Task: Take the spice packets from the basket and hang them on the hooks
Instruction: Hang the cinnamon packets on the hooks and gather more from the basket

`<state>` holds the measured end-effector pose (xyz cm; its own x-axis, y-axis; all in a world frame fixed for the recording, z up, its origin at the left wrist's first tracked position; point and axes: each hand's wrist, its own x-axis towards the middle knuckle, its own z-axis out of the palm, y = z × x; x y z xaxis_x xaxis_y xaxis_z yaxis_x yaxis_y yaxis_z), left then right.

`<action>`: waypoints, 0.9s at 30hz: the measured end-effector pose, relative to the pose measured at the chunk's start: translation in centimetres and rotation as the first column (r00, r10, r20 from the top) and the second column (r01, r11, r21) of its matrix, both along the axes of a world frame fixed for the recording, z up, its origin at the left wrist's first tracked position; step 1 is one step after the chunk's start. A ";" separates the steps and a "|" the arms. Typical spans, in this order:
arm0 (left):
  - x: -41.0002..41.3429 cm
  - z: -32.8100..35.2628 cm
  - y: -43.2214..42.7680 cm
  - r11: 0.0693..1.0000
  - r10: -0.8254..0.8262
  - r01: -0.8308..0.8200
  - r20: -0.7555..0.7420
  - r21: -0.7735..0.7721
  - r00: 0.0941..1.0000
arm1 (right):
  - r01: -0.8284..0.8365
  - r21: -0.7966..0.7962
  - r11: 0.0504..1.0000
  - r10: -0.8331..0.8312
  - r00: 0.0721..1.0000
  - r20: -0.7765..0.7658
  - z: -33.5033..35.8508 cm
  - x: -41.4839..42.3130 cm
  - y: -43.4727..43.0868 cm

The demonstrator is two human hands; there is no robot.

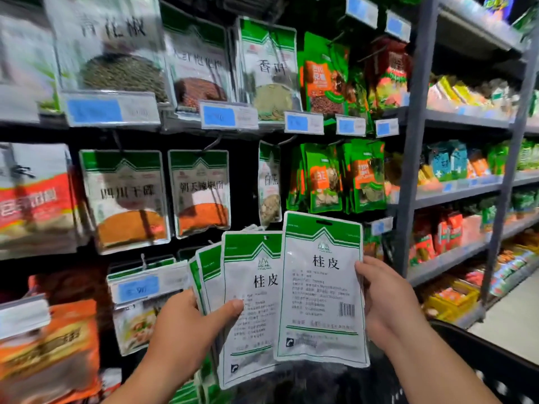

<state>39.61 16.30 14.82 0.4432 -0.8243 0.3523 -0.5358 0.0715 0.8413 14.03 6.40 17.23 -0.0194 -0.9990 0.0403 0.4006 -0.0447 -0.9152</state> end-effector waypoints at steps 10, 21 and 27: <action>0.0 -0.9 0.5 1.000 0.005 -0.005 -0.030 -0.015 1.000 | 0.003 0.028 1.000 0.000 0.994 -0.106 -2.0 2.6 1.7; -0.2 -2.6 -0.2 1.000 0.016 -0.018 -0.084 -0.021 0.996 | -0.062 0.070 0.996 0.064 0.998 -0.022 -3.4 1.0 1.4; -1.4 -3.1 -0.8 0.995 -0.096 0.094 -0.188 -0.023 0.977 | -0.082 0.027 0.996 0.086 0.982 -0.165 -4.7 2.6 1.5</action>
<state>38.16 15.54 11.70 0.4229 -0.8613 0.2817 -0.3573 0.1271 0.9253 16.61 7.87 12.56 0.0699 -0.9974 0.0163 0.2443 0.0013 -0.9697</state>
